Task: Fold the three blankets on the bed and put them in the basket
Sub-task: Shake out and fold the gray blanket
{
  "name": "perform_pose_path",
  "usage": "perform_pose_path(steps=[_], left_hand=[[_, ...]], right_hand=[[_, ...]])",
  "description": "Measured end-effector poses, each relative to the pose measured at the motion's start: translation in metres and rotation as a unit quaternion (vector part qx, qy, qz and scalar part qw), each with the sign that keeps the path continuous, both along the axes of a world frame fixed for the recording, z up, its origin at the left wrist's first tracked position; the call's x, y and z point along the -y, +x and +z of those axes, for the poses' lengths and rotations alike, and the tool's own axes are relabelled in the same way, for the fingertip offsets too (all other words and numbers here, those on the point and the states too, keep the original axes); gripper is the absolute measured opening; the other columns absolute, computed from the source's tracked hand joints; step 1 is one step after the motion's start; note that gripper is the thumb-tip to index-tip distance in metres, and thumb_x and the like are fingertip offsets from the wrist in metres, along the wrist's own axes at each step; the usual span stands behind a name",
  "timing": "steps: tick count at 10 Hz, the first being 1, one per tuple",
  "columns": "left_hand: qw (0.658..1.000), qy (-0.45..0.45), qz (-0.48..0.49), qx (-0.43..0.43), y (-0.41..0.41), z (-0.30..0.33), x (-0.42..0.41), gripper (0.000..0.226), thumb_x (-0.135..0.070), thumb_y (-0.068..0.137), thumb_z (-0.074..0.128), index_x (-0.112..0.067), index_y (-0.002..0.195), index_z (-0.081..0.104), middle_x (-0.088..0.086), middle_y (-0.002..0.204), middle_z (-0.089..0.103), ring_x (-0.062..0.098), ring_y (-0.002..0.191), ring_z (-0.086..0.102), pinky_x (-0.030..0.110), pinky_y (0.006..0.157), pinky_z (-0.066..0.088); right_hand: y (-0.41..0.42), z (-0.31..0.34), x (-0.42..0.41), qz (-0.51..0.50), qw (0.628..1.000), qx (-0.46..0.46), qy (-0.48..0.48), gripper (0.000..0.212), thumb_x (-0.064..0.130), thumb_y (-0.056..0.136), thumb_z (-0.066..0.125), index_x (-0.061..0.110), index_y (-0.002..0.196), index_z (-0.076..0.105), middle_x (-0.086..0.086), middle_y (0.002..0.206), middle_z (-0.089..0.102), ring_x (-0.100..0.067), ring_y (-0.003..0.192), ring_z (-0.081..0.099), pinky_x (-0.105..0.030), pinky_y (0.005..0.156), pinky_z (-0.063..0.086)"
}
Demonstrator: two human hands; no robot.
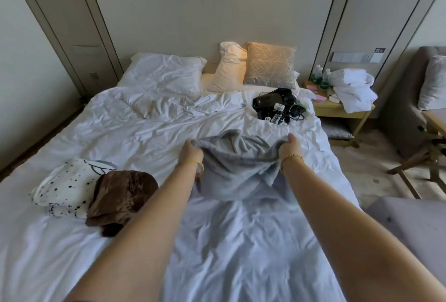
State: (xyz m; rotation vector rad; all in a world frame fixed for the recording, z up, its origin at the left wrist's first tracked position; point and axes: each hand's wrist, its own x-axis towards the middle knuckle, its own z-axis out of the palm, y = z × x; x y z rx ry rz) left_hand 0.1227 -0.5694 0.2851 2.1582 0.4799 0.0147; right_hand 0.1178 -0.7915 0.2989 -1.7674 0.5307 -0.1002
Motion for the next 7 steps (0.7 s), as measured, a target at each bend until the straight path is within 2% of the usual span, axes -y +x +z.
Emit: perform_pose_path(steps=[1,2,3,4,5,6,7], left_hand=[[0.944,-0.022,0.061,0.324,0.03,0.098,-0.001,0.057,-0.005,0.093,0.036,-0.009,0.148,0.02,0.012,0.152,0.026,0.024,0.139,0.029,0.03,0.115,0.025],[0.901,0.117,0.018,0.418,0.009,0.085,0.0,0.071,0.008,0.081,0.038,-0.011,0.148,0.022,0.016,0.143,0.038,0.024,0.131,0.038,0.018,0.107,0.03],[0.975,0.193,-0.102,0.047,-0.03,0.011,-0.002,0.048,-0.002,0.094,0.035,-0.005,0.141,0.033,0.021,0.137,0.045,0.035,0.124,0.045,0.036,0.098,0.041],[0.906,0.181,-0.21,-0.319,-0.077,-0.063,-0.006,0.032,-0.007,0.098,0.03,0.004,0.126,0.043,0.022,0.13,0.046,0.034,0.132,0.039,0.032,0.091,0.045],[0.907,0.203,-0.171,-0.326,-0.108,-0.099,-0.009,0.042,-0.013,0.099,0.035,-0.006,0.14,0.038,0.013,0.144,0.041,0.026,0.132,0.041,0.028,0.101,0.037],[0.926,0.213,-0.163,-0.264,-0.123,-0.106,-0.001,0.048,-0.008,0.099,0.028,-0.015,0.146,0.027,0.016,0.148,0.033,0.03,0.136,0.034,0.031,0.109,0.031],[0.961,0.131,-0.143,-0.199,-0.131,-0.103,0.019,0.043,-0.014,0.099,0.034,-0.013,0.143,0.036,0.013,0.144,0.042,0.026,0.131,0.042,0.028,0.105,0.034]], right_hand=[[0.026,0.102,-0.009,-0.078,0.955,0.285,0.003,0.05,0.005,0.094,0.036,0.013,0.143,0.034,-0.008,0.139,0.044,-0.001,0.109,0.052,-0.006,0.094,0.035],[0.022,0.109,-0.011,-0.063,0.82,0.449,-0.348,0.061,-0.003,0.084,0.035,0.011,0.144,0.032,-0.016,0.142,0.042,-0.028,0.133,0.037,-0.034,0.113,0.027],[0.001,0.034,0.003,0.157,0.795,0.18,-0.557,0.052,-0.001,0.091,0.035,0.008,0.142,0.034,-0.021,0.133,0.048,-0.035,0.124,0.046,-0.041,0.102,0.038],[-0.047,-0.055,0.02,0.474,0.667,-0.303,-0.489,0.041,0.01,0.097,0.037,0.003,0.138,0.04,-0.01,0.113,0.057,-0.019,0.091,0.052,-0.027,0.08,0.041],[-0.081,-0.1,0.032,0.478,0.626,-0.367,-0.494,0.036,0.008,0.091,0.047,0.0,0.124,0.056,-0.01,0.091,0.054,-0.017,0.08,0.047,-0.027,0.074,0.035],[-0.093,-0.118,0.032,0.44,0.695,-0.337,-0.458,0.037,-0.002,0.085,0.05,-0.002,0.122,0.056,-0.015,0.107,0.064,-0.025,0.097,0.062,-0.027,0.077,0.044],[-0.1,-0.106,0.022,0.433,0.756,-0.226,-0.436,0.042,-0.001,0.087,0.047,0.012,0.125,0.056,-0.012,0.128,0.057,-0.026,0.119,0.053,-0.028,0.095,0.042]])
